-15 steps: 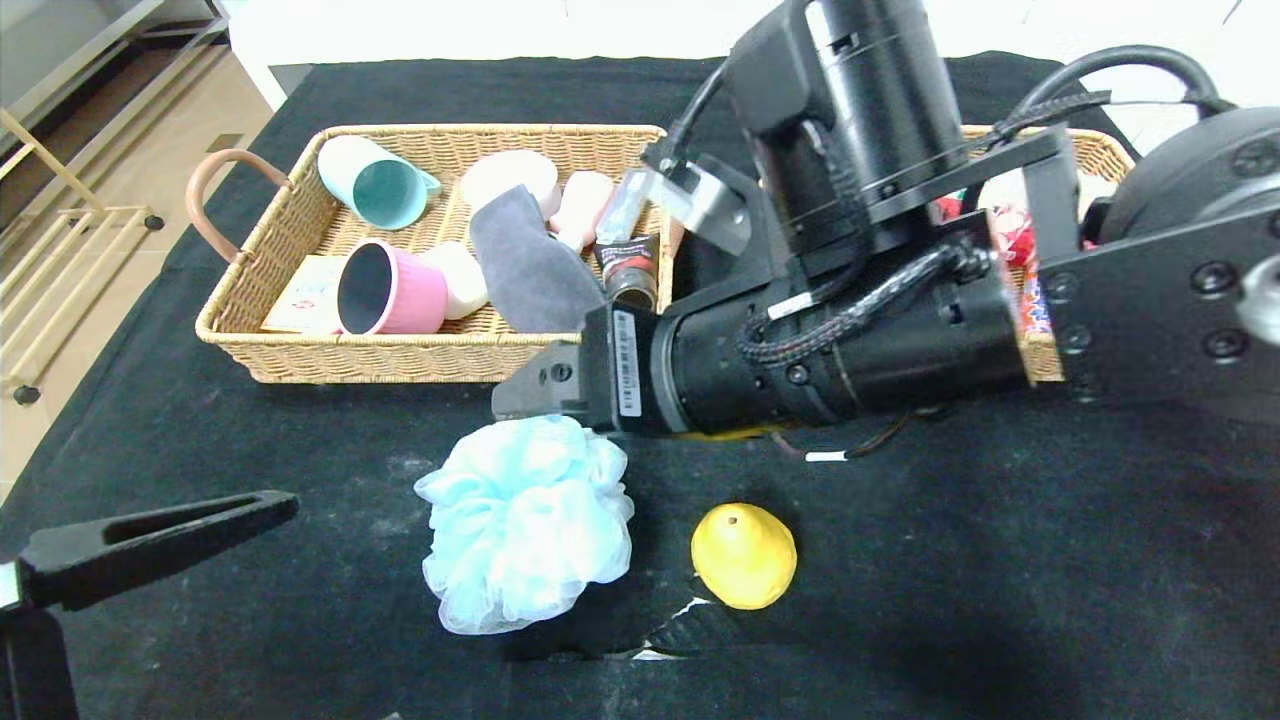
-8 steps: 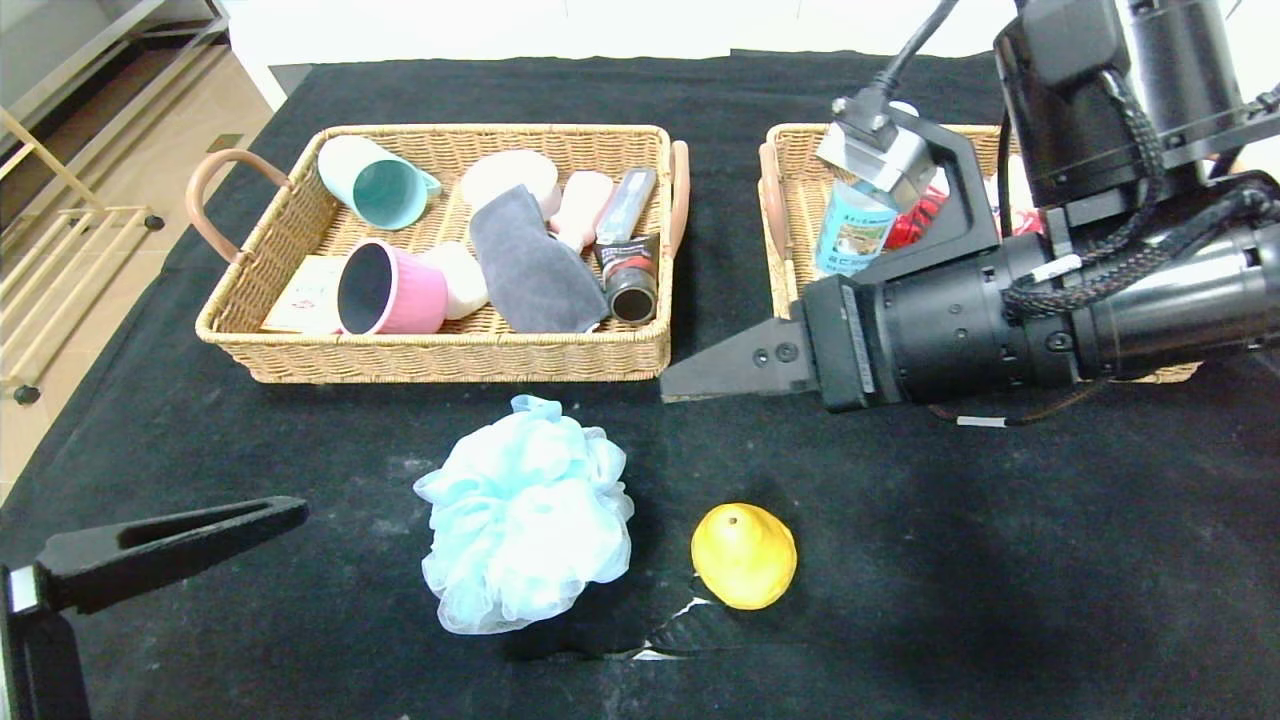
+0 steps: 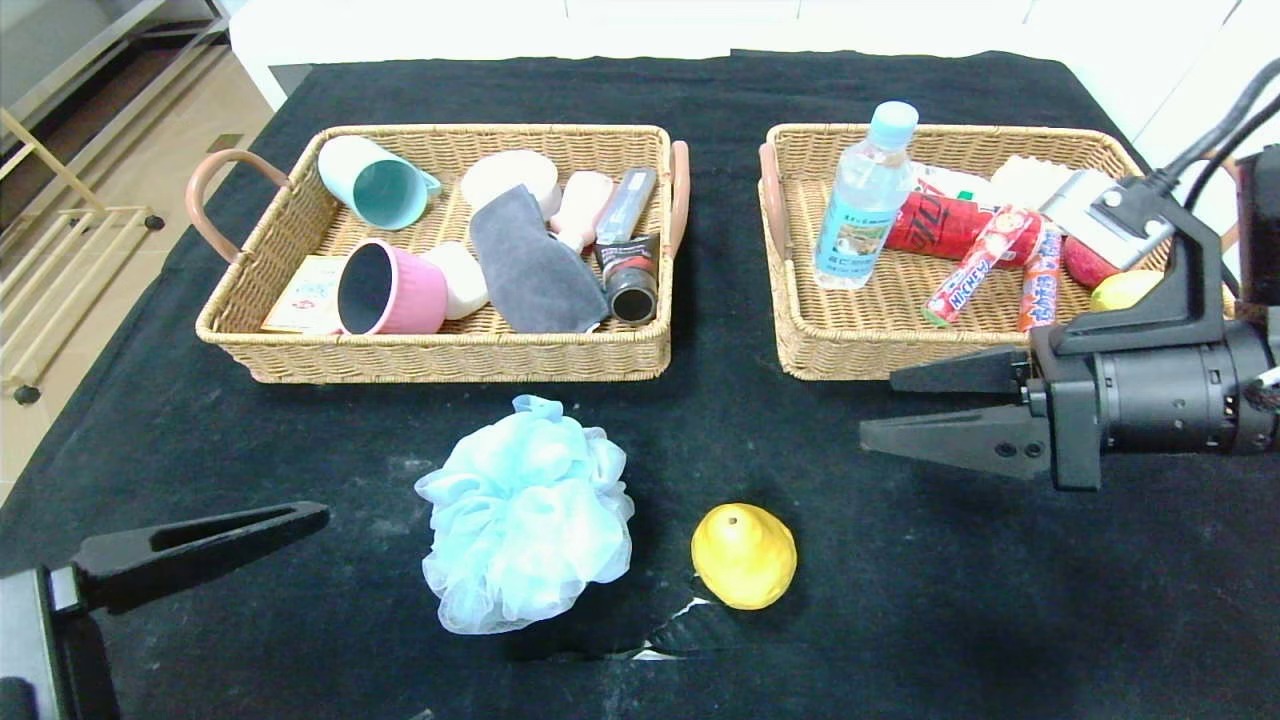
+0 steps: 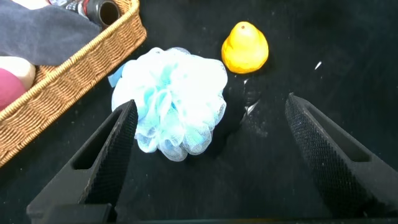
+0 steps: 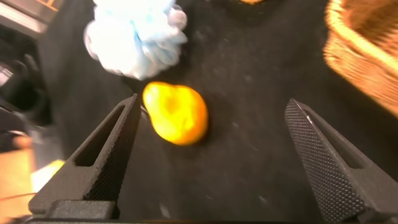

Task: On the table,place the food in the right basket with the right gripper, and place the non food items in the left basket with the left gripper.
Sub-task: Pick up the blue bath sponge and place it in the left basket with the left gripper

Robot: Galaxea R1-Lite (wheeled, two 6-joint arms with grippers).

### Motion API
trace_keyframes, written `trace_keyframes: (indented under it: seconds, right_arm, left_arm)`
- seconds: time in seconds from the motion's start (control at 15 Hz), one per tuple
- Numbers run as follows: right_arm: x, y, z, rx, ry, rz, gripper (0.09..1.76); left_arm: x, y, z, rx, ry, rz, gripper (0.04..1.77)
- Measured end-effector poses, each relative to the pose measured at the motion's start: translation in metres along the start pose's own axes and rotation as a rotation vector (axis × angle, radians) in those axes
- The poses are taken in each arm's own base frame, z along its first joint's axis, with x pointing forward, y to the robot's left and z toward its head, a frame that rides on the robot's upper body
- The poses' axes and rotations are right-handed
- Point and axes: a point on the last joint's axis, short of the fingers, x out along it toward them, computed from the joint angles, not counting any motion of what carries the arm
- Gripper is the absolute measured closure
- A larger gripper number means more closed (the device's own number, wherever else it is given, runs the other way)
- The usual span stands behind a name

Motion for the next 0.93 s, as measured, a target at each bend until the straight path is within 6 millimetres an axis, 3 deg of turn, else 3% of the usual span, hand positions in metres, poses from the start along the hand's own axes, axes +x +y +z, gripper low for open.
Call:
trace_keyframes:
  seconds: [0.2, 0.53, 0.93]
  right_arm:
    - [-0.017, 0.003, -0.023, -0.099, -0.049, -0.017, 0.15]
    - [-0.032, 0.015, -0.043, -0.286, -0.16, -0.057, 0.15]
    - [-0.04, 0.022, -0.067, -0.298, -0.197, -0.086, 0.15]
  left_arm:
    - [0.005, 0.001, -0.002, 0.0, 0.023, 0.009, 0.09]
    - [0.012, 0.003, -0.003, -0.004, 0.061, 0.052, 0.09]
    - [0.022, 0.01, 0.003, -0.041, 0.09, 0.151, 0.09]
